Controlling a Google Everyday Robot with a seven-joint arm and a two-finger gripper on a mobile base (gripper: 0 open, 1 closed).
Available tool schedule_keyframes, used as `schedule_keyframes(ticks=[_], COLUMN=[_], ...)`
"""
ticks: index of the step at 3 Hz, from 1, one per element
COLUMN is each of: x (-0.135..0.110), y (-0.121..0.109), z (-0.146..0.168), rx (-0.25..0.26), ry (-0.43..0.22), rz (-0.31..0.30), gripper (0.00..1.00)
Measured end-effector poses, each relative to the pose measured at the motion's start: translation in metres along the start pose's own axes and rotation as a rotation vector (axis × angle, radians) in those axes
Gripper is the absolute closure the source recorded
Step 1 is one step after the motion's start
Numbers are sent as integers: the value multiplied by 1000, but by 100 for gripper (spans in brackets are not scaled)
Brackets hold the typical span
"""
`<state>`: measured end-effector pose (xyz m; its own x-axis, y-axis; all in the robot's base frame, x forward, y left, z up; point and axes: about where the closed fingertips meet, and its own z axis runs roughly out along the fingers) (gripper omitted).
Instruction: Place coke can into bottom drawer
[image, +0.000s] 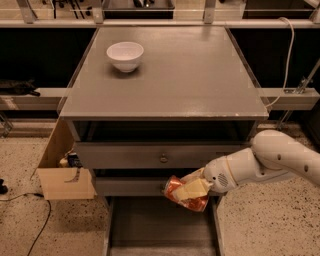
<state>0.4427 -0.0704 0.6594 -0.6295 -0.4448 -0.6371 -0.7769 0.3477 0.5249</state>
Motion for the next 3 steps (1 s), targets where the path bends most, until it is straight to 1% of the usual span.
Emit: schedule_keyframes(ticks=[1, 2, 3], x=[15, 56, 56], y=[-18, -37, -37], z=[47, 87, 87], rx=[-38, -70, -70], ry=[-13, -65, -65], rz=[31, 122, 122], gripper=[100, 100, 100])
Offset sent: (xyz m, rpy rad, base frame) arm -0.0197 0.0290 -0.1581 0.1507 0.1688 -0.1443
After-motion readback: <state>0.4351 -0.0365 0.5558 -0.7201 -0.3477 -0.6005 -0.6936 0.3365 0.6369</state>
